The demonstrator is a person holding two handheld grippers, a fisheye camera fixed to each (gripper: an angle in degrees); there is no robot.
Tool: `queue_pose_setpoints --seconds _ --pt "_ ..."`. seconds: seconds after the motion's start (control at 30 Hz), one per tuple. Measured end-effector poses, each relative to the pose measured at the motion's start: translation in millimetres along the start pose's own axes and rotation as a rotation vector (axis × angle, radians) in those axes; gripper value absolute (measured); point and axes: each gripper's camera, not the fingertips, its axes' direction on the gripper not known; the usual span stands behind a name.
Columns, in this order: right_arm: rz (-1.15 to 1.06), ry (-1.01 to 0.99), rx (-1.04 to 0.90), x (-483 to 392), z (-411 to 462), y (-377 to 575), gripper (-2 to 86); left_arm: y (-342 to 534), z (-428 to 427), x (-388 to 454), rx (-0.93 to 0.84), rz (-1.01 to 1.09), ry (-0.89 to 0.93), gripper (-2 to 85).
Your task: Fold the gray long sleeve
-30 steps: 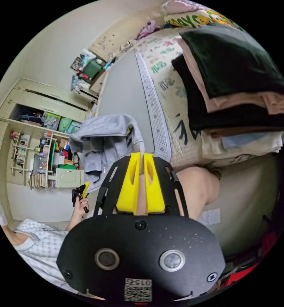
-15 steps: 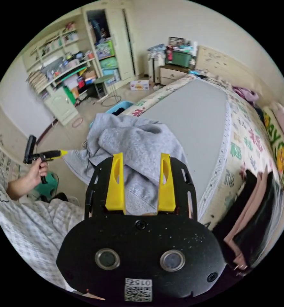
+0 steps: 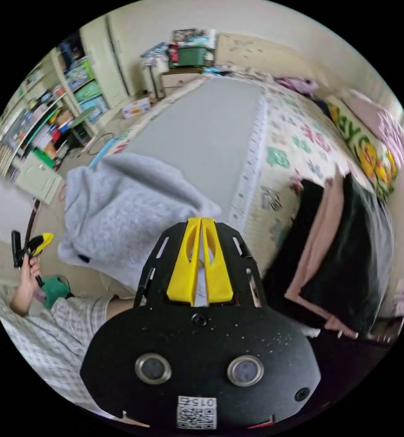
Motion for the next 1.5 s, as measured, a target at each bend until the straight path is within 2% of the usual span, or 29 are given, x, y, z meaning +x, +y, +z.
queue_pose_setpoints --seconds 0.07,0.13,0.3,0.4,0.5,0.57,0.73,0.83,0.97,1.03,1.1,1.17,1.27,1.37,1.43,1.5 --pt "0.103 -0.047 -0.021 30 2 16 0.7 -4 28 -2 -0.072 0.005 0.023 7.0" --pt "0.071 -0.208 0.046 33 -10 36 2.9 -5 48 -5 -0.120 0.011 -0.011 8.2" --pt "-0.215 -0.371 0.006 -36 -3 68 12.0 -19 69 -18 -0.149 0.004 0.013 8.1" --pt "-0.495 -0.263 0.009 -104 6 82 15.0 -31 76 -20 -0.192 0.027 0.037 6.7" --pt "-0.650 -0.200 -0.069 -148 31 90 13.6 -41 78 -30 -0.204 0.008 0.072 3.3" --pt "-0.667 -0.165 -0.131 -154 47 89 10.9 -46 74 -37 -0.191 -0.012 0.119 1.7" --pt "-0.568 -0.162 -0.107 -122 34 81 4.9 -80 62 -36 -0.168 0.007 0.229 0.1" --pt "-0.454 -0.256 0.002 -76 -10 44 1.3 -150 60 -7 -0.140 0.098 0.315 -0.1" --pt "-0.294 -0.191 0.287 -18 -98 -93 0.4 -327 71 115 -0.018 0.388 0.391 0.4" --pt "-0.204 -0.131 0.364 -3 -124 -165 1.1 -399 75 176 0.073 0.478 0.369 1.3" --pt "-0.030 -0.182 0.397 24 -145 -232 4.0 -464 78 218 0.160 0.454 0.231 4.3" --pt "0.057 -0.182 0.420 42 -155 -245 6.3 -477 70 225 0.187 0.439 0.171 5.4" --pt "-0.089 -0.390 0.367 58 -144 -215 8.6 -448 52 212 0.103 0.560 0.110 5.2" --pt "-0.230 -0.410 0.214 75 -96 -133 10.5 -379 33 150 -0.021 0.611 -0.073 6.5" --pt "-0.190 -0.360 0.099 100 -57 -78 10.9 -333 19 93 -0.095 0.534 -0.168 7.3" --pt "-0.031 -0.341 -0.060 146 -11 -13 11.7 -272 -11 16 -0.166 0.338 -0.253 8.4"
